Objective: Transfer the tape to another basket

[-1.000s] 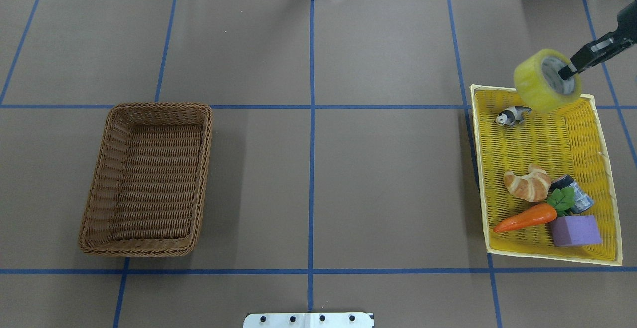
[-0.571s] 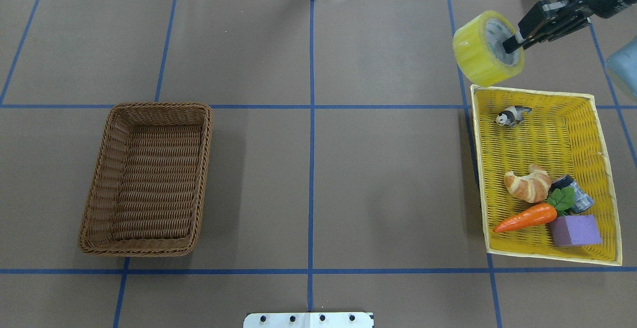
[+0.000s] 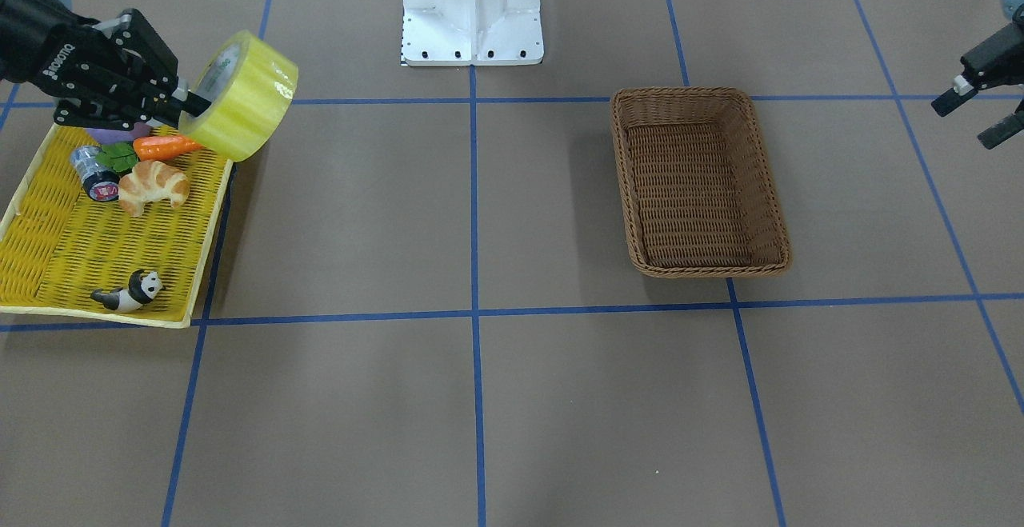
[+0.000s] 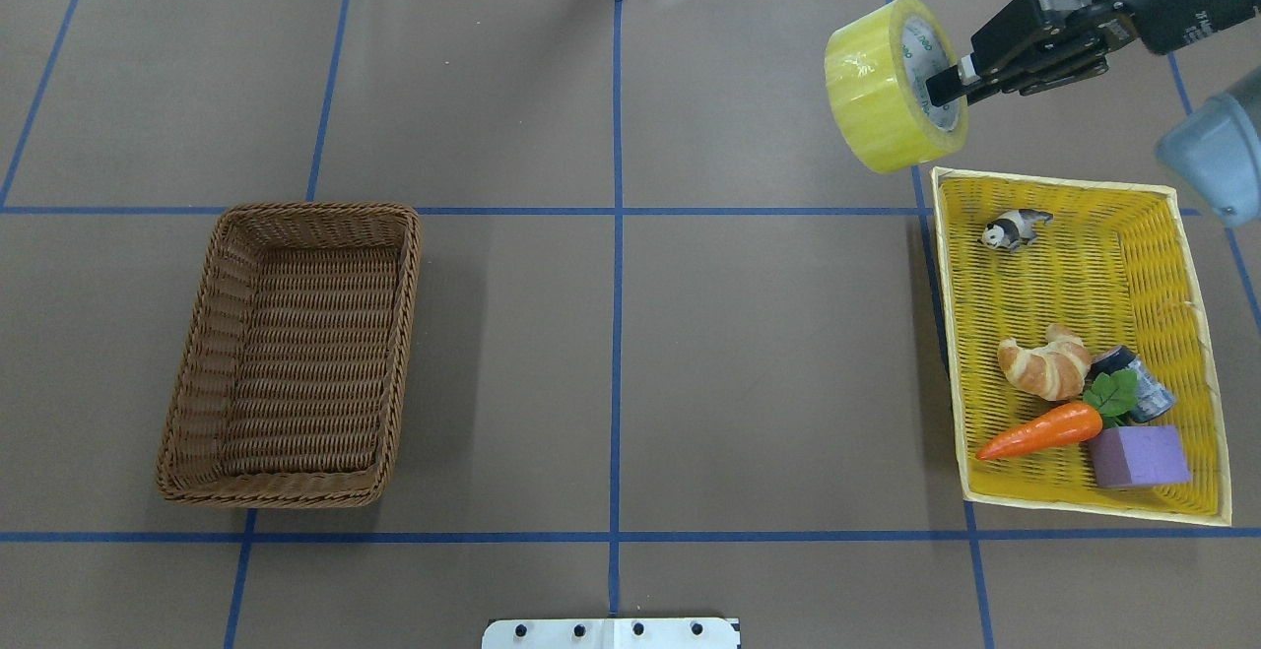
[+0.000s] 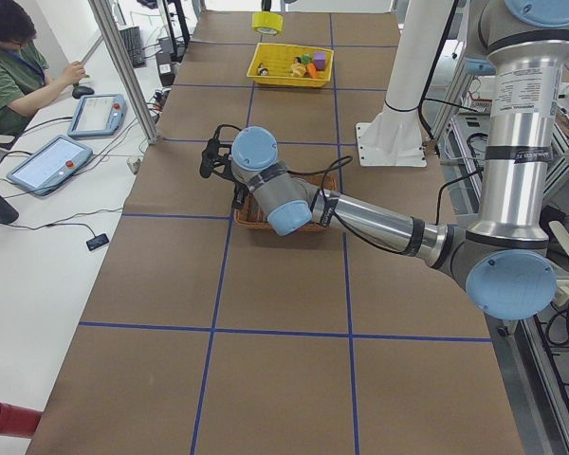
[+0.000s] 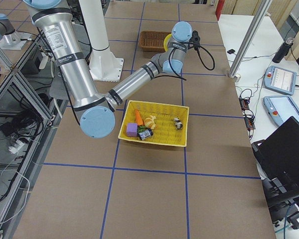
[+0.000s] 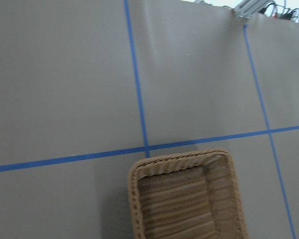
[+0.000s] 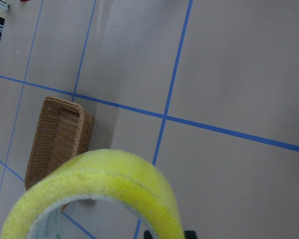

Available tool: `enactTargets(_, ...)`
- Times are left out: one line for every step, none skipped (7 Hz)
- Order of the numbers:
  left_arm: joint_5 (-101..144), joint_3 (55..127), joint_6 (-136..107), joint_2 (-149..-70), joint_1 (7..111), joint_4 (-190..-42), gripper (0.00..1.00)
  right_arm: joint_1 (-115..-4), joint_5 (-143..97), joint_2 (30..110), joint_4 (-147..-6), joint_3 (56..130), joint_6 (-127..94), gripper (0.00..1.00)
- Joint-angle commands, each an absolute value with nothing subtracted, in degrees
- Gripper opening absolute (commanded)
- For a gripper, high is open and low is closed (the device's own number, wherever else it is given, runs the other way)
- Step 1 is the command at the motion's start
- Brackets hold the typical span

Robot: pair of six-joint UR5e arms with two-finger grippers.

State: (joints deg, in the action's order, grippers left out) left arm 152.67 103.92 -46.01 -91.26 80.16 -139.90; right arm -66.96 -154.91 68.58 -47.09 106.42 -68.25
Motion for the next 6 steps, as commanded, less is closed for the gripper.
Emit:
enactTargets(148.30, 100.21, -58.88, -91.49, 77.18, -161.46, 0.97, -63.74, -149.81, 69.34, -33.02, 106.00, -79.59, 0.00)
enactTargets(143.66, 100.28, -75.33, -92.97, 74.12, -167.98, 0.97, -61.55, -147.42, 69.43, -28.70, 106.00, -83.72, 0.00)
enactTargets(138.39, 100.11, -88.29, -95.25, 69.31, -174.83, 0.97, -59.87, -146.17, 69.35, -25.09, 106.00, -86.63, 0.00)
enactTargets(132.68, 100.37, -97.90, -97.62, 64.73, -179.86, 0.98, -58.72, -144.77, 69.35, -21.83, 106.00, -89.71, 0.00)
enactTargets(128.02, 100.72, -107.13, -100.60, 60.42, -182.70, 0.98, -57.49, -143.36, 69.17, -18.93, 106.00, -93.04, 0.00)
enactTargets(122.05, 100.81, -116.97, -105.33, 56.20, -184.46, 0.98, -54.52, -140.57, 69.00, -15.68, 106.00, -95.60, 0.00)
